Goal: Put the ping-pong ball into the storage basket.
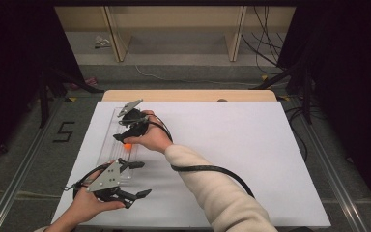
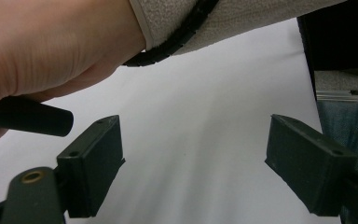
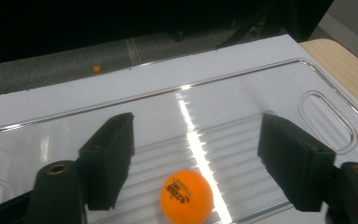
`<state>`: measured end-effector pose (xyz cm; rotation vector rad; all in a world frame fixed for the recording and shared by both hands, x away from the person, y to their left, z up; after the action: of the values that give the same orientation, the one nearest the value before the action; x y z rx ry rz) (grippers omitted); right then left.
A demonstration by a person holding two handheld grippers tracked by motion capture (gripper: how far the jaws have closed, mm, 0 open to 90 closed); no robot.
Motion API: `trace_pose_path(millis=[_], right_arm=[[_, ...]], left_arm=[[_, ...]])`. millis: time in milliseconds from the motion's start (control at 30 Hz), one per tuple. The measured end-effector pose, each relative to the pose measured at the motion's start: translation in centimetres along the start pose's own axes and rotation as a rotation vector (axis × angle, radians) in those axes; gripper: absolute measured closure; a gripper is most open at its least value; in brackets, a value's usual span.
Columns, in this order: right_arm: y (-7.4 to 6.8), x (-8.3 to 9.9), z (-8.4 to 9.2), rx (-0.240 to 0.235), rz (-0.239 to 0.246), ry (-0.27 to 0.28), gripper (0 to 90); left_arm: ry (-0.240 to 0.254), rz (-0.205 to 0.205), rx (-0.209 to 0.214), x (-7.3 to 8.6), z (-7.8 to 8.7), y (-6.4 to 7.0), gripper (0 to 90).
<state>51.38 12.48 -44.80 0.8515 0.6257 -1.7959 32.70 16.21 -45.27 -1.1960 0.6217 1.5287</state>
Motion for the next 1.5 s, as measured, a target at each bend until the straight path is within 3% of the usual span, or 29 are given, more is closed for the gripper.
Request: trace_pose_path(millis=[167,1500], right_arm=[[0.2,0.1,0.7,0.015,-0.002,0.016,16.6],[3.0,5.0,7.8,0.105,-0.083,0.054,16.3]], left_arm=[[0.000,0.000,-0.001,0.0,0.0,0.0,18.1],[-0.002,0.001,-0.004,0.0,0.0,0.0,18.2]])
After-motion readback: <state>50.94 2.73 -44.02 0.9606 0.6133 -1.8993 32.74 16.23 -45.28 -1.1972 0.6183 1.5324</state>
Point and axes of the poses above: each handheld gripper's, and its own axes: z roughly backward along the jaws, x roughly out of its underside, y roughly to its right, the point moved 4 cm from there along -z, roughly forward along the jaws, and after that the axes turned 3 degrees about -z, right-handed, at the moved point
